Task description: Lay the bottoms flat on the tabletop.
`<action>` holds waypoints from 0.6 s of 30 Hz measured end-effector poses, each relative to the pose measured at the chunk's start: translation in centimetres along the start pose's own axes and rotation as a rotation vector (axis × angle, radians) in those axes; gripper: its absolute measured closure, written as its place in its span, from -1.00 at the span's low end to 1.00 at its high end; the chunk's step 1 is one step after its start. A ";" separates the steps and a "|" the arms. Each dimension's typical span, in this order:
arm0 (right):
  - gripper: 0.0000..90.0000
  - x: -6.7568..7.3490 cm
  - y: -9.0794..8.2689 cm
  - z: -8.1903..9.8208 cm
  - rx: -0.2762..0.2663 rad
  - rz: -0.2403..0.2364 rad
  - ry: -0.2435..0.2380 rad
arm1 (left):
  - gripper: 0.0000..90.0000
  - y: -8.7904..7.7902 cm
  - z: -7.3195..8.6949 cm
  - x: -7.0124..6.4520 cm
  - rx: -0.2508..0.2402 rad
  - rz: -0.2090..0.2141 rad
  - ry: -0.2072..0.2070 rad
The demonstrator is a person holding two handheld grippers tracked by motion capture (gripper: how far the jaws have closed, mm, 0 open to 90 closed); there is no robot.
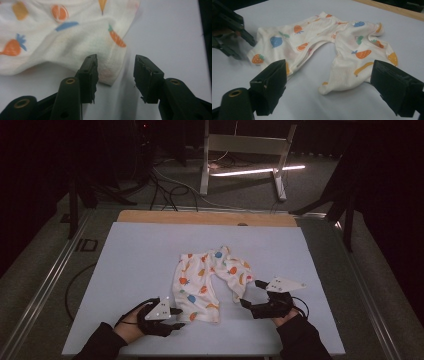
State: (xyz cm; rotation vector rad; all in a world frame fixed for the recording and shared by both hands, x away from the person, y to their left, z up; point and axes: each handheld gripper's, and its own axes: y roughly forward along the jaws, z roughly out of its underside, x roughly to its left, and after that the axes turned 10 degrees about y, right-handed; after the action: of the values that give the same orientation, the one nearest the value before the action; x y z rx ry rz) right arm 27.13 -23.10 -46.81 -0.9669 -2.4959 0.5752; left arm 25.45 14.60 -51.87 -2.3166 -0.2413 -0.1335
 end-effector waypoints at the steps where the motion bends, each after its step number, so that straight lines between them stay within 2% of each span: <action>1: -0.69 0.0 0.0 0.0 -0.002 0.000 0.001 | 0.25 0.2 0.1 0.2 0.004 0.011 -0.001; 2: -0.69 0.0 0.0 0.0 -0.003 0.000 0.003 | 0.27 0.2 0.1 0.4 -0.001 0.021 -0.010; 4: -0.69 0.0 -0.1 0.0 -0.005 -0.001 0.003 | 0.34 0.3 0.1 0.5 0.002 0.024 0.003; 7: -0.69 0.0 -0.1 0.0 -0.005 -0.011 0.005 | 0.50 0.2 0.2 0.7 -0.003 0.017 -0.007; 11: -0.69 0.4 -0.1 -0.1 -0.004 -0.020 -0.008 | 0.95 0.0 0.4 0.8 0.005 -0.012 -0.006; 15: -0.69 0.3 -0.3 0.0 -0.004 -0.016 -0.002 | 0.99 -0.6 0.2 0.3 0.045 0.009 0.031; 18: -0.69 0.1 -0.5 0.0 -0.009 -0.010 0.008 | 0.99 -1.3 0.2 -0.3 0.051 0.033 0.041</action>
State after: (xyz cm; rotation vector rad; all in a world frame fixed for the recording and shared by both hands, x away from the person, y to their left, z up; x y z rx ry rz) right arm 26.77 -23.41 -46.55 -0.9577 -2.4969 0.5567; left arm 24.88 15.60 -51.09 -2.2639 -0.1832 -0.1566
